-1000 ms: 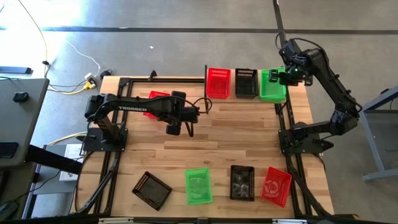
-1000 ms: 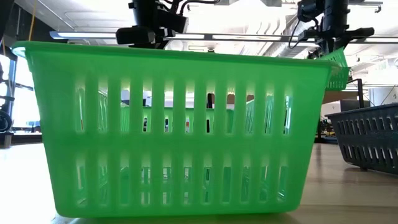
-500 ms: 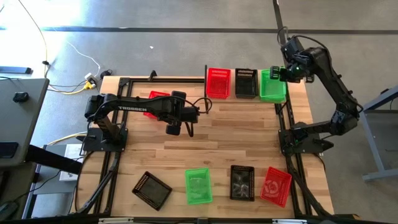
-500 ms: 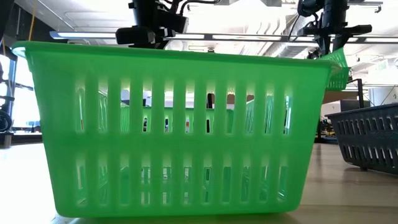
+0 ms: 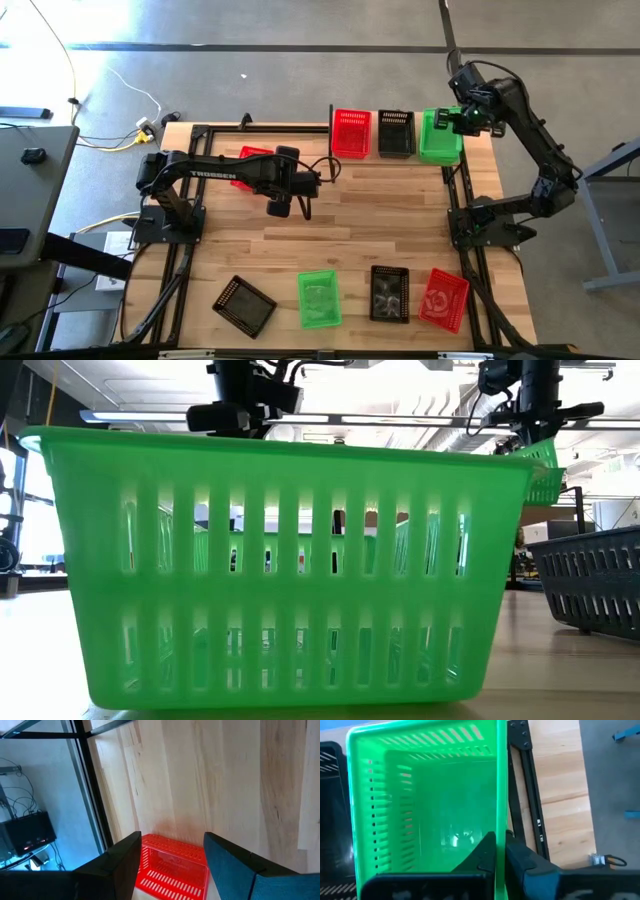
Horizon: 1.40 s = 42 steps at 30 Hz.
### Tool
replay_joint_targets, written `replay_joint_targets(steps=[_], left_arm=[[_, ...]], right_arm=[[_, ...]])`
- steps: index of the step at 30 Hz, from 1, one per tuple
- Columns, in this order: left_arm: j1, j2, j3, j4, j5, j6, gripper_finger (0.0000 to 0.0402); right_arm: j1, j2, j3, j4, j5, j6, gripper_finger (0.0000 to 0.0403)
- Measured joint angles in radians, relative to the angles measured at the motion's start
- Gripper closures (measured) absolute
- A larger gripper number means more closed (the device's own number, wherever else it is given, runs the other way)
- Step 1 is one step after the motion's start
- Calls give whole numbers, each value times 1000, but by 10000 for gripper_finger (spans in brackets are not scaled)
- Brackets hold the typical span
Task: Stack baskets on shelf by color
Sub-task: Stack the top green basket on top of the other green basket on the shelf
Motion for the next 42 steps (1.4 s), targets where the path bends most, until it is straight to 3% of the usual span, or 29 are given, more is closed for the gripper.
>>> replay_joint_targets(steps=[18, 31, 42], left_arm=[[0, 0, 0, 2, -21, 0, 195], [0, 0, 0, 2, -21, 0, 195], [0, 0, 0, 0, -21, 0, 195]], right_arm=[[0, 0, 0, -3, -26, 38, 398], [0, 0, 0, 0, -7, 6, 323], [0, -54, 1, 8, 19, -10, 311]])
